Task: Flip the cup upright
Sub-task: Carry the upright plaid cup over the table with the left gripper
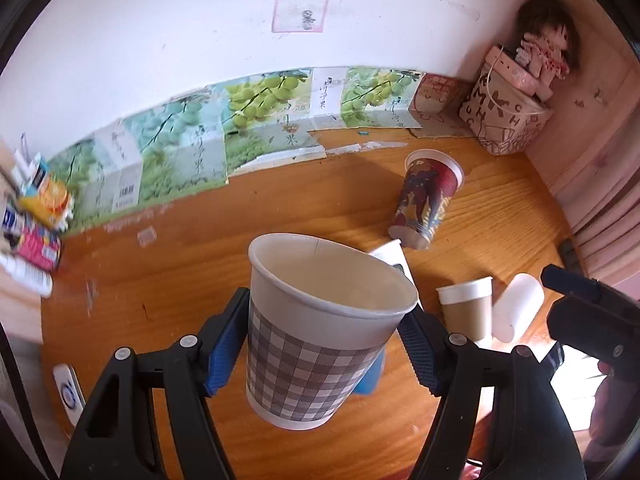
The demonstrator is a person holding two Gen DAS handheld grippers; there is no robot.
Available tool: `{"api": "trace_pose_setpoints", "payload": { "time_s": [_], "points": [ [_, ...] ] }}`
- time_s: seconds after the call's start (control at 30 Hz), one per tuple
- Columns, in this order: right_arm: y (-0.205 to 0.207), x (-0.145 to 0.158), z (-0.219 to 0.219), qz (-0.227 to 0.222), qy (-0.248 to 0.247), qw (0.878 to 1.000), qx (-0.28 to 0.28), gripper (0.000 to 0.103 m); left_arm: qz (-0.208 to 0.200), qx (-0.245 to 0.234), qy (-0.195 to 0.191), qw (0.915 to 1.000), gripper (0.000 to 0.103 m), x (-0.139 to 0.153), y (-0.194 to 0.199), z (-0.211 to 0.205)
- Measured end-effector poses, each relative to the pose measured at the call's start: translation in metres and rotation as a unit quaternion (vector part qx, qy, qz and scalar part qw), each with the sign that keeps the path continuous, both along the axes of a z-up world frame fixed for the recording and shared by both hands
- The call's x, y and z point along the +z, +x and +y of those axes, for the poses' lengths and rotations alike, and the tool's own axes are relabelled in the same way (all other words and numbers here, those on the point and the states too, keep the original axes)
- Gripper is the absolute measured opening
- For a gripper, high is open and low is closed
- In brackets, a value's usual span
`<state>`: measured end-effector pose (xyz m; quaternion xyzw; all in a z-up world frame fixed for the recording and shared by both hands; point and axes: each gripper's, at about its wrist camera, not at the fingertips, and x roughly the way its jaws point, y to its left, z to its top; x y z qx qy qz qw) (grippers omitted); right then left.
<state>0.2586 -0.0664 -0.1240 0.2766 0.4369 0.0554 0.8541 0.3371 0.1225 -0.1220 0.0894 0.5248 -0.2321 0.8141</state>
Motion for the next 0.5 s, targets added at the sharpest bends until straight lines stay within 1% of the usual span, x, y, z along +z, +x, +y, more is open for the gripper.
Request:
{"api": "trace_pose_setpoints", "payload": {
  "time_s": [0.07,0.17,0.3,0.4,0.5],
  "points": [
    [-0.013,0.003,0.007,0.0,-0.019,1.0,0.0,0.103,0.012,0.011,-0.019,0.9997,0.074,0.0,-0.012,0.007],
    [-0.034,0.004,0.018,0.003,-0.044,0.999,-0.001,0.103,0.039,0.023,-0.057,0.9973,0.074,-0.004,-0.032,0.019],
    [-0.063,0.003,0.034,0.01,-0.06,0.998,-0.004,0.103,0.066,0.028,-0.092,0.9932,0.074,-0.009,-0.054,0.028],
    [-0.081,0.0,0.047,0.017,-0.081,0.997,-0.002,0.103,0.083,0.03,-0.112,0.9898,0.074,-0.015,-0.067,0.033],
    [-0.097,-0.003,0.058,0.028,-0.084,0.996,0.003,0.103,0.102,0.035,-0.119,0.987,0.074,-0.023,-0.078,0.037]
  ]
}}
